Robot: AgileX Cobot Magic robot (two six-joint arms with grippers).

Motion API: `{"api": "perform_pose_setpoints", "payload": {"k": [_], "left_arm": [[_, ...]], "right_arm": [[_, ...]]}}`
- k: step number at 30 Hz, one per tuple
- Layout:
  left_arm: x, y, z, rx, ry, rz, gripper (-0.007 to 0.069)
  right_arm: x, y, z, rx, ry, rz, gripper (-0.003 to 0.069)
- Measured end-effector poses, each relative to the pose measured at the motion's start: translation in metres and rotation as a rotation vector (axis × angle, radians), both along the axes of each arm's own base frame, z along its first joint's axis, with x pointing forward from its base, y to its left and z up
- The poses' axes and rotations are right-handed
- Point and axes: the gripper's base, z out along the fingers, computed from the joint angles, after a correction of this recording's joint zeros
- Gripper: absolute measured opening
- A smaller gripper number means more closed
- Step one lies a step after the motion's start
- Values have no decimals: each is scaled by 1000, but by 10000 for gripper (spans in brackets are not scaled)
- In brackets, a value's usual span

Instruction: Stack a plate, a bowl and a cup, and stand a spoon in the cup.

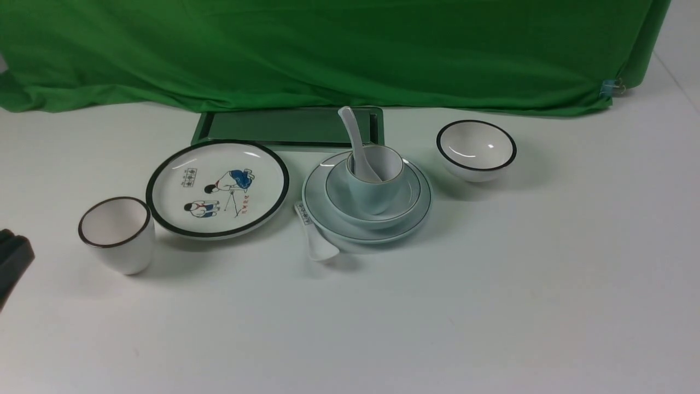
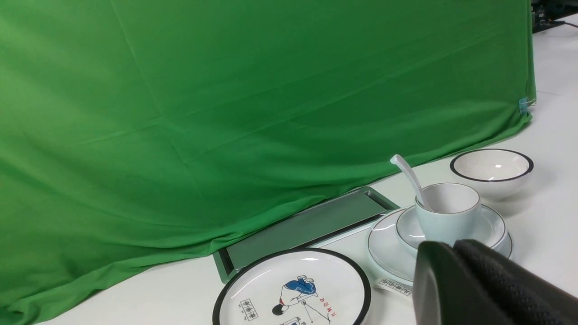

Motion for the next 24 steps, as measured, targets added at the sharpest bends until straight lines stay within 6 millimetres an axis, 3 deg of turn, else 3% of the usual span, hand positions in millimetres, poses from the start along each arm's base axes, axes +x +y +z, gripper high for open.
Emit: {"api": "perform_pose_setpoints", "payload": {"k": [9,16,24], "left_arm": [[-1,1,-3,-2,-7,3,-29],[-10,8,-24,-3,-31,99,-29],[-4,12,-101,-119,131,187,-29]], "right_arm": [[0,0,0,-1,0,0,44],[0,0,0,-1,3,0,67],[0,0,0,0,5,0,86]]}}
